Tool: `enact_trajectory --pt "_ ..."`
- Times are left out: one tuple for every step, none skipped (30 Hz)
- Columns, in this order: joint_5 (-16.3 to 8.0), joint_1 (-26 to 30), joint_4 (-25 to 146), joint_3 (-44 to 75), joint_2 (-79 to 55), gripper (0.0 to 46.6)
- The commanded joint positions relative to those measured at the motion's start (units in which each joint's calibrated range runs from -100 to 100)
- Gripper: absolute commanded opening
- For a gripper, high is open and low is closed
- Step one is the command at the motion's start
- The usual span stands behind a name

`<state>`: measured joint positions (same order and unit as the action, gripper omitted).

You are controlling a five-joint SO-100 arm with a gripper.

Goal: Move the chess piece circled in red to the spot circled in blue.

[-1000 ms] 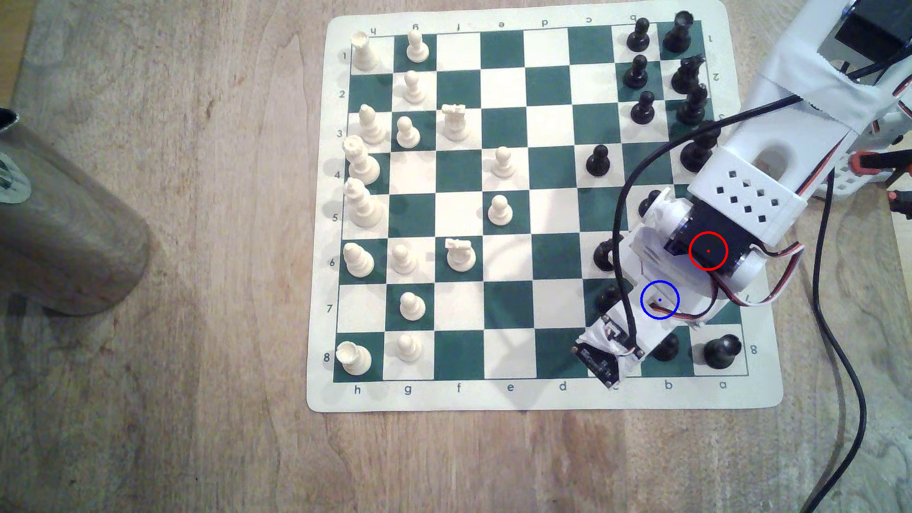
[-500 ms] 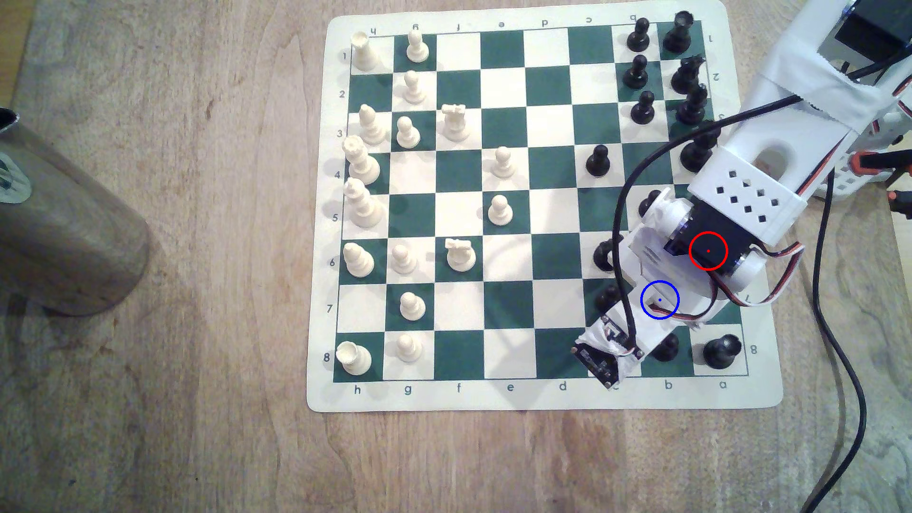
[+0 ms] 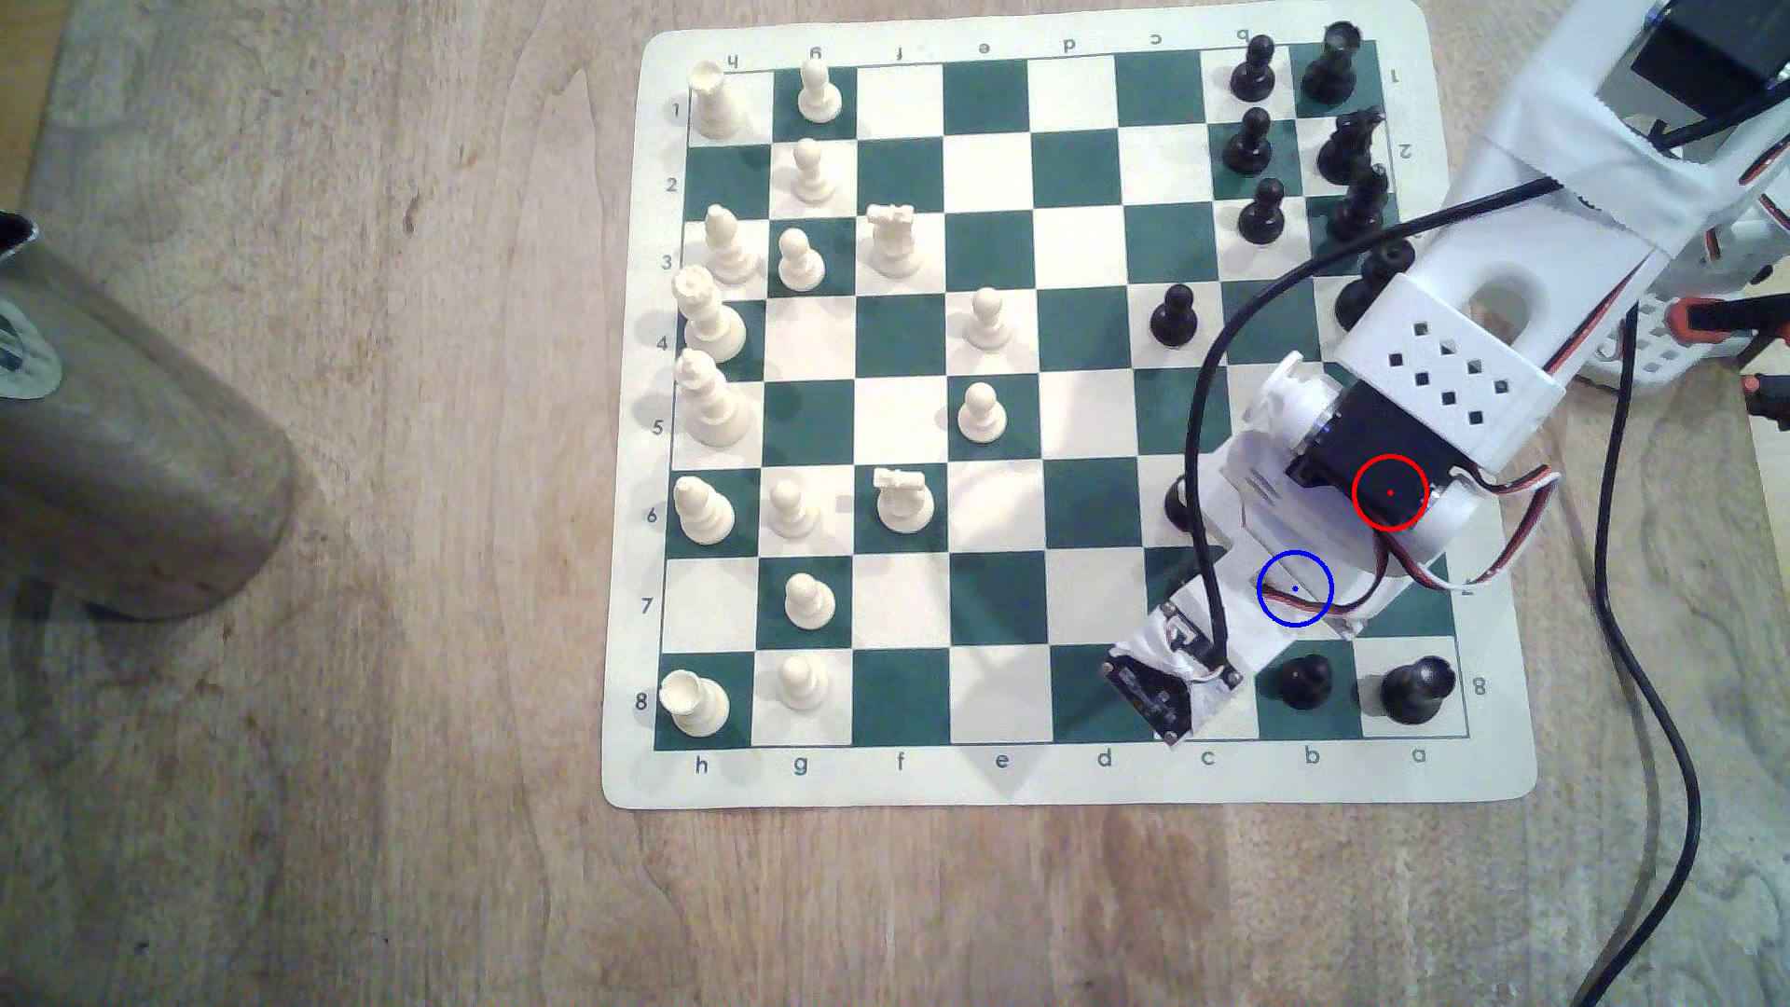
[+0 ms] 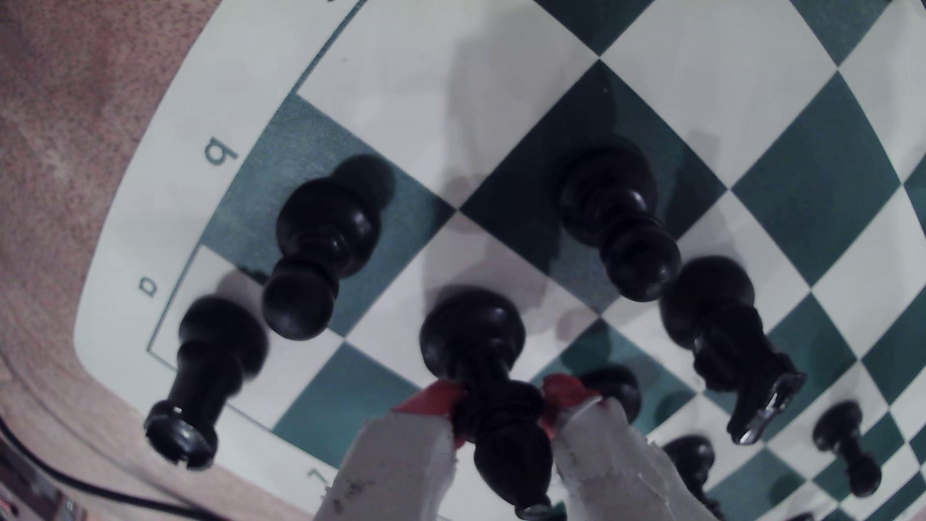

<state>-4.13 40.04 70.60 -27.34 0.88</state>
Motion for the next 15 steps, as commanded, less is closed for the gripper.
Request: enact_trajectory --pt "-0.54 0.04 -0.9 3.04 3.45 12.6" --pt "-0.54 0.04 -0.9 2.95 3.45 13.6" --pt "-0.54 -0.19 -1.56 2.13 4.04 16.5" --pt "-0.54 -0.27 -2.13 1.32 4.64 17.8" --pt "-0.54 -0.35 -2.78 0.5 5.4 18.9" --pt "-0.54 -0.43 -3.03 -0.04 5.91 19.0" --pt "-0.54 -0.58 -3.19 -0.49 6.51 19.1" --pt "-0.59 -0.9 -3.36 -1.49 8.37 19.1" --pt "-0.59 -1.05 -3.28 -2.04 9.65 19.2" --pt "-0.73 -1.29 -2.95 -2.49 11.26 19.5" --pt "-0.88 -1.44 -2.7 -2.94 12.87 19.9" --pt "-1.42 -1.52 -2.21 -4.48 17.12 21.5" --pt "-1.56 -1.68 -1.97 -5.84 20.0 22.0" --pt "-1.61 -1.91 -1.8 -7.02 22.63 22.6" --pt "-1.71 -2.23 -1.15 -8.2 25.52 22.7"
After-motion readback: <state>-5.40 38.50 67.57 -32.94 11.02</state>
